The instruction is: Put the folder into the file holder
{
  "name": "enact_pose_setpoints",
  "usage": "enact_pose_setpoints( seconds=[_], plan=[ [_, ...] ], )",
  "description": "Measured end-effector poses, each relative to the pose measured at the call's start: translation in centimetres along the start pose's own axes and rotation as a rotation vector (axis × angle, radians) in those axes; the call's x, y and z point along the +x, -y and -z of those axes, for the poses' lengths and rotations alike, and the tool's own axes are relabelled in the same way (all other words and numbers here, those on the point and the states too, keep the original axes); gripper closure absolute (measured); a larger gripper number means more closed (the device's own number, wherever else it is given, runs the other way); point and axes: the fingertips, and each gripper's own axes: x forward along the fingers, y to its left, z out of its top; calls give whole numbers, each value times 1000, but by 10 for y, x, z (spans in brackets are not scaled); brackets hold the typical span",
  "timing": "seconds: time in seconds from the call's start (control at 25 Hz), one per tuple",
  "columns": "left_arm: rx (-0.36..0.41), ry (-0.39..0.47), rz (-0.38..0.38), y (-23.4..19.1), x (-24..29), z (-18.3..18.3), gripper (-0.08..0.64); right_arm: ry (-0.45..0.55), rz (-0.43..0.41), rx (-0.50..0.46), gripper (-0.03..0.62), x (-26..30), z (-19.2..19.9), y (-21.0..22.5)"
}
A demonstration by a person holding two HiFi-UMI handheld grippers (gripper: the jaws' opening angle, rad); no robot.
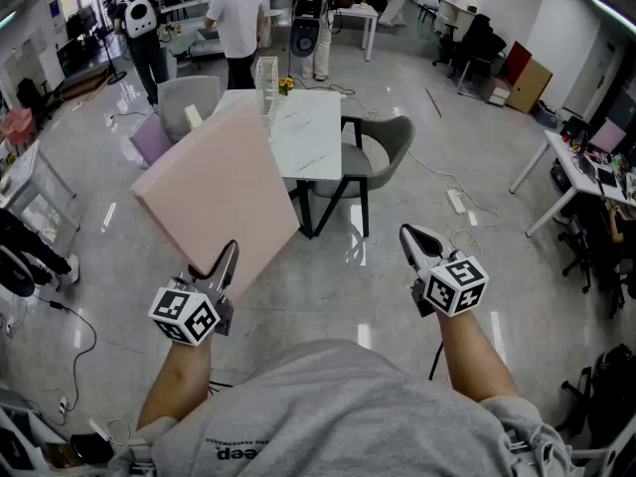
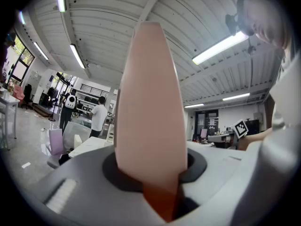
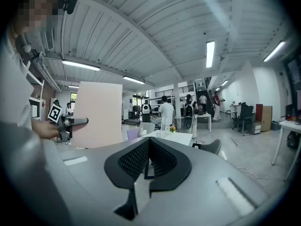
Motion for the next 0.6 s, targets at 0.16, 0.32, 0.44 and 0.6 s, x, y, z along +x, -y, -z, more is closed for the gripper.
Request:
enact_pose_setpoints(
  seconds=[0.16,0.32,0.44,0.6],
  plan=[
    [12,-4,0,2,7,4,370,-3,-3,-1,589,2,3,6],
    [28,-8,-11,9,16,4,370,-10,-9,0,589,0,1,17],
    [32,-9,-21,21,24,4,370,-23,-26,15,589,-3,0,28],
    [38,-9,-38,38,31,5,370,-31,-48,45,589,-7,-4,41]
  ],
)
